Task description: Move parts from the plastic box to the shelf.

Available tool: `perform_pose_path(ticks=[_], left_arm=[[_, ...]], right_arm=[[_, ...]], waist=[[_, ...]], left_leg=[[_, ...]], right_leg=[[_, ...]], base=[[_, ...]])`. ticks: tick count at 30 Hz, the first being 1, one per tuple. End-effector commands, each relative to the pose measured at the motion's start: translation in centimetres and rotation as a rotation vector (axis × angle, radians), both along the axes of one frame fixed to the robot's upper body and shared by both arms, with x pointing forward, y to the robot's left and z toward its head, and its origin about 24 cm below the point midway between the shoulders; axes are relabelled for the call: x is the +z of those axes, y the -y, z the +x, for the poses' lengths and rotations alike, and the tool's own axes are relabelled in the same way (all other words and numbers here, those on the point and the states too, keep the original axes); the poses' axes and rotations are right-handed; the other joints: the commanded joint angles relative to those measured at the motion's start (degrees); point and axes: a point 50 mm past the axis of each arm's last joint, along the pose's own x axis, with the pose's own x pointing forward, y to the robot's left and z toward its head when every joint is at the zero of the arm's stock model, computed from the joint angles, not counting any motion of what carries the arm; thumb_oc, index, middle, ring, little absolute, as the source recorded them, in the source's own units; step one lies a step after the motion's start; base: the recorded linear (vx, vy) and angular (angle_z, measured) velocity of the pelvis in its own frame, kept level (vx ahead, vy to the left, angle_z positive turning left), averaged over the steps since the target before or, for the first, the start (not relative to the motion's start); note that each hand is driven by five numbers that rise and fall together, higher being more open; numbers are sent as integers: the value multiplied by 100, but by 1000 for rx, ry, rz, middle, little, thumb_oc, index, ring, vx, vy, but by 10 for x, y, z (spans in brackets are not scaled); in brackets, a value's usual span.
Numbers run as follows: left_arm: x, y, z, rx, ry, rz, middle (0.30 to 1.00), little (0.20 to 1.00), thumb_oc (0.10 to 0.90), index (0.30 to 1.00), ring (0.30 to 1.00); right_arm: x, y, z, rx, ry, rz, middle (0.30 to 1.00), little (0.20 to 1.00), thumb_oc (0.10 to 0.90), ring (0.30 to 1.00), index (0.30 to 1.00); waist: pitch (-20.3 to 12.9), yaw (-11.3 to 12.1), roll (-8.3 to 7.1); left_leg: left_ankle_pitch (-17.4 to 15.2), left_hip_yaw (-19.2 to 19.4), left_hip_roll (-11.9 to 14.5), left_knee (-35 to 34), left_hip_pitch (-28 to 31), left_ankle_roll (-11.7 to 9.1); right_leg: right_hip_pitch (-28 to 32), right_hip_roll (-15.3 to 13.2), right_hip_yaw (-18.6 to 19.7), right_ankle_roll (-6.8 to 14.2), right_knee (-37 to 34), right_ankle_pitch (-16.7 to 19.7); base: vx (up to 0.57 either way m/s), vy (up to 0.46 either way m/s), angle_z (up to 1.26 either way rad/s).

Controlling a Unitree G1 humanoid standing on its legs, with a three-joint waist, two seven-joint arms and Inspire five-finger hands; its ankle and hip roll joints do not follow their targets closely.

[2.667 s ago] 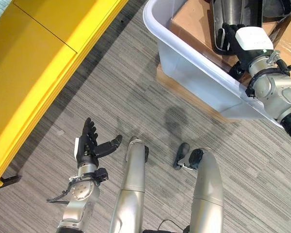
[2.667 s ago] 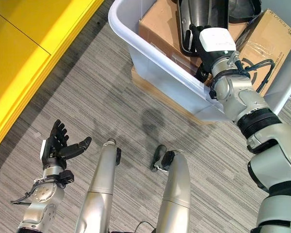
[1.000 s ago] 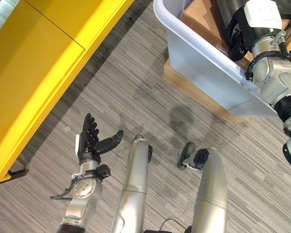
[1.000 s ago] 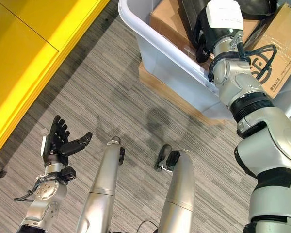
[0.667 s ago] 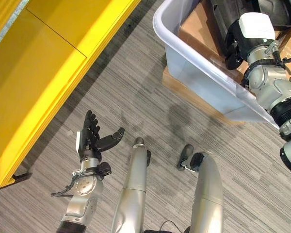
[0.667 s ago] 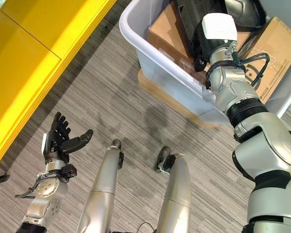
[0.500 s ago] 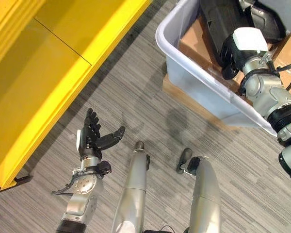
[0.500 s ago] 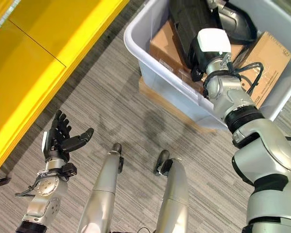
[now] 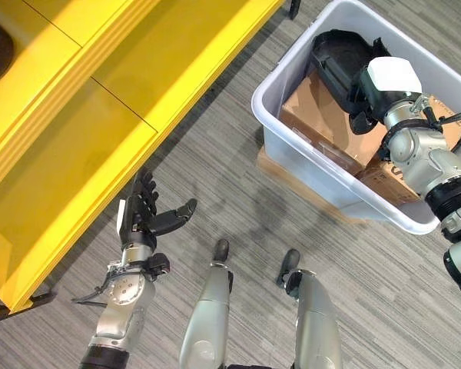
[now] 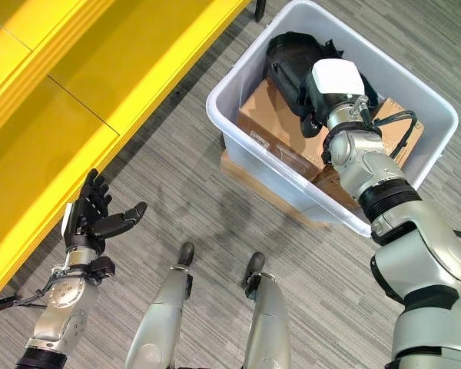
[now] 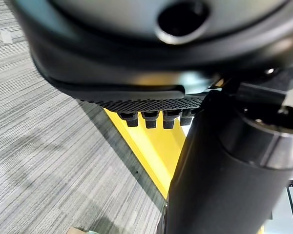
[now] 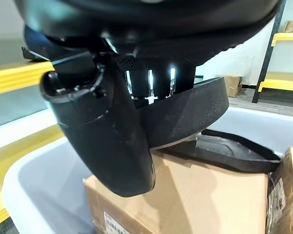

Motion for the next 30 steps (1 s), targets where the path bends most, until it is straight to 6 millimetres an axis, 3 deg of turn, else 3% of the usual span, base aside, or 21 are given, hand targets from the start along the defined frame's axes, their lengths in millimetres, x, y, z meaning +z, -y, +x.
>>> perform_pose_path(ticks=[1, 8, 10, 15, 20, 22, 25, 30], left_arm=[[27, -9, -7, -22, 130, 92, 1000, 1000, 900, 1000, 1000], [19, -15, -14, -34, 85, 98, 1000, 1000, 900, 1000, 1000], [16, -17, -18, -41, 65, 112, 1000, 1000, 900, 1000, 1000], [12, -22, -24, -44, 24, 142, 1000, 1000, 900, 1000, 1000], [0, -21, -34, -45, -32, 137, 1000, 1000, 900, 1000, 1000], [0, -21, -34, -46, -34, 138, 1000, 1000, 900, 1000, 1000], [-10, -21, -44, -21, -69, 98, 1000, 1000, 900, 1000, 1000], [-18, -17, -48, -4, -95, 56, 1000, 1000, 900, 1000, 1000]], right_arm=[[40, -5, -8, 51, 182, -18, 300, 300, 400, 300, 300], [21, 3, -11, 55, 135, 2, 300, 300, 400, 300, 300], [13, 2, -19, 94, 138, -8, 300, 300, 400, 300, 300], [5, -10, -28, 182, 112, -19, 300, 300, 400, 300, 300], [-5, -15, -42, 263, 89, 3, 300, 300, 400, 300, 300], [-6, -14, -43, 262, 87, 3, 300, 300, 400, 300, 300], [-14, -21, -51, 320, 65, 29, 300, 300, 400, 300, 300], [-27, -25, -55, 338, 48, 84, 300, 300, 400, 300, 300]], waist=[[-690, -94, -222], [-971, -65, -250], [-1130, -152, -284], [-1515, -196, -382], [-1871, -326, -358], [-1866, -309, -356], [-2197, -382, -340], [-2389, -425, -270]], left_leg=[[-665, -49, 232, -59, 266, 152], [-469, -63, 271, -628, 818, 124], [-381, -16, 329, -874, 1061, 106], [-214, 136, 548, -1463, 1645, 69], [-58, 303, 754, -1932, 2166, 7], [-44, 318, 765, -1971, 2208, 5], [54, 537, 903, -2316, 2610, -62], [72, 669, 992, -2376, 2843, -88]], right_leg=[[314, -219, 538, 627, -858, 206], [988, -232, 357, 698, -1534, 409], [1263, -220, 321, 754, -1905, 562], [1790, -105, 306, 819, -2551, 806], [2155, -16, 328, 868, -2900, 887], [2181, -6, 335, 866, -2921, 896], [2441, 103, 431, 892, -3217, 946], [2639, 160, 512, 873, -3296, 913]], base=[[44, 29, 11], [53, 3, 0], [64, 10, 7], [83, -33, -17], [66, -5, -14], [28, -13, -12], [50, -53, -25], [4, -31, -27]])
